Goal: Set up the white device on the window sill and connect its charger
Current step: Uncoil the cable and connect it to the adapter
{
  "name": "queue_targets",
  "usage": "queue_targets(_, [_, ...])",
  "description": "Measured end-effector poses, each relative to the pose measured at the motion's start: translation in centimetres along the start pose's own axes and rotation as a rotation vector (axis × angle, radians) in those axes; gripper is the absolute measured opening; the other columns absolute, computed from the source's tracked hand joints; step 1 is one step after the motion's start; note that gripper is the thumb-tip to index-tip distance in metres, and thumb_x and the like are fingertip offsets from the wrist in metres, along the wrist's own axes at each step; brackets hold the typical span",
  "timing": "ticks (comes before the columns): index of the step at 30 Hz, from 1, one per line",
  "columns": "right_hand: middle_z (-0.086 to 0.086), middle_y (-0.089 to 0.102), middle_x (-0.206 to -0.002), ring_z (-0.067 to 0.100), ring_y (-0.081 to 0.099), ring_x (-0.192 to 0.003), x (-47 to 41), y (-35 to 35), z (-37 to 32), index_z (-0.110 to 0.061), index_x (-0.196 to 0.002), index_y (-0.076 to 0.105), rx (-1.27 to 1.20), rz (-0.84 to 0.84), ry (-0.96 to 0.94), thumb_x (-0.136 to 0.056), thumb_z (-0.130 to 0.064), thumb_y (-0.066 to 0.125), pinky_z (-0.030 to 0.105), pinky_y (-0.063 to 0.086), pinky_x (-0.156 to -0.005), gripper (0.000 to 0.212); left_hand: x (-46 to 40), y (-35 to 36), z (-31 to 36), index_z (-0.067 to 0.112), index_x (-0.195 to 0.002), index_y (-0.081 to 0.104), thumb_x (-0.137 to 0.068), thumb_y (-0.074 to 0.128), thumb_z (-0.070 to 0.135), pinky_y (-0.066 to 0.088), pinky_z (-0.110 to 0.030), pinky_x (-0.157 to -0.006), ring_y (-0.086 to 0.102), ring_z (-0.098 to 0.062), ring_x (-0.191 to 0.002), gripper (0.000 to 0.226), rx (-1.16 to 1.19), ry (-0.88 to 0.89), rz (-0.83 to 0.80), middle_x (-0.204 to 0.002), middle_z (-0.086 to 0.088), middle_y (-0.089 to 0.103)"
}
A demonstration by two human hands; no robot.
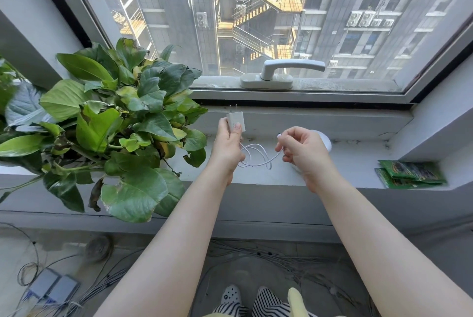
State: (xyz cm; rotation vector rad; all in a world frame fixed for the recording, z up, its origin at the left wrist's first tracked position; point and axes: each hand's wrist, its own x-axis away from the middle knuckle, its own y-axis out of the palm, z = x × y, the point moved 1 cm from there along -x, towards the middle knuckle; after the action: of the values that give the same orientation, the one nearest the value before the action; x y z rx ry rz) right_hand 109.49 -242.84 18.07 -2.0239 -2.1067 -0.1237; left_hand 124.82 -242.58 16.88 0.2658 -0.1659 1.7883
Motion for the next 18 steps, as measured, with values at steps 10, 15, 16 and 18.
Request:
queue_targets(10, [0.006,0.067,-0.070,0.011,0.053,-0.060,0.0,0.8,2.2,-0.004,-0.109,0.064,0.125,-0.053,0.034,-0.087,0.000,0.057,0.014,0.048,-0.055,0.023,-0.2,0.2,-0.3,0.022,-0.102,0.057,-0.101,0.038,0.025,0.030,-0.012,-0.044,0.035,-0.002,-0.048,0.020,0.448,-0.108,-0.172,-0.071,0.002,0.042])
queue_targets(15, [0.010,0.061,-0.074,0.012,0.051,-0.062,0.0,1.1,2.6,-0.011,-0.088,0.074,0.039,-0.121,0.109,-0.087,-0.003,0.061,0.017,0.050,-0.060,0.015,-0.4,0.4,-0.7,0.020,-0.107,0.059,-0.101,0.038,0.025,0.034,-0.012,-0.045,0.035,-0.002,-0.050,0.022,0.484,-0.124,-0.241,-0.072,0.002,0.042])
queue_targets(16, [0.009,0.061,-0.073,0.011,0.051,-0.061,0.1,1.2,2.6,-0.013,-0.084,0.073,0.014,-0.133,0.135,-0.087,-0.003,0.061,0.015,0.050,-0.060,0.016,-0.5,0.5,-0.8,0.020,-0.107,0.059,-0.101,0.039,0.025,0.034,-0.012,-0.045,0.035,-0.002,-0.050,0.022,0.483,-0.127,-0.239,-0.073,0.002,0.042])
queue_targets(18, [0.007,0.061,-0.072,0.010,0.052,-0.062,0.1,1.3,2.6,-0.015,-0.079,0.071,-0.001,-0.135,0.181,-0.088,-0.005,0.062,0.014,0.050,-0.059,0.016,-0.7,0.6,-0.9,0.020,-0.106,0.059,-0.100,0.039,0.025,0.033,-0.012,-0.045,0.035,-0.003,-0.050,0.021,0.484,-0.135,-0.233,-0.073,0.001,0.042])
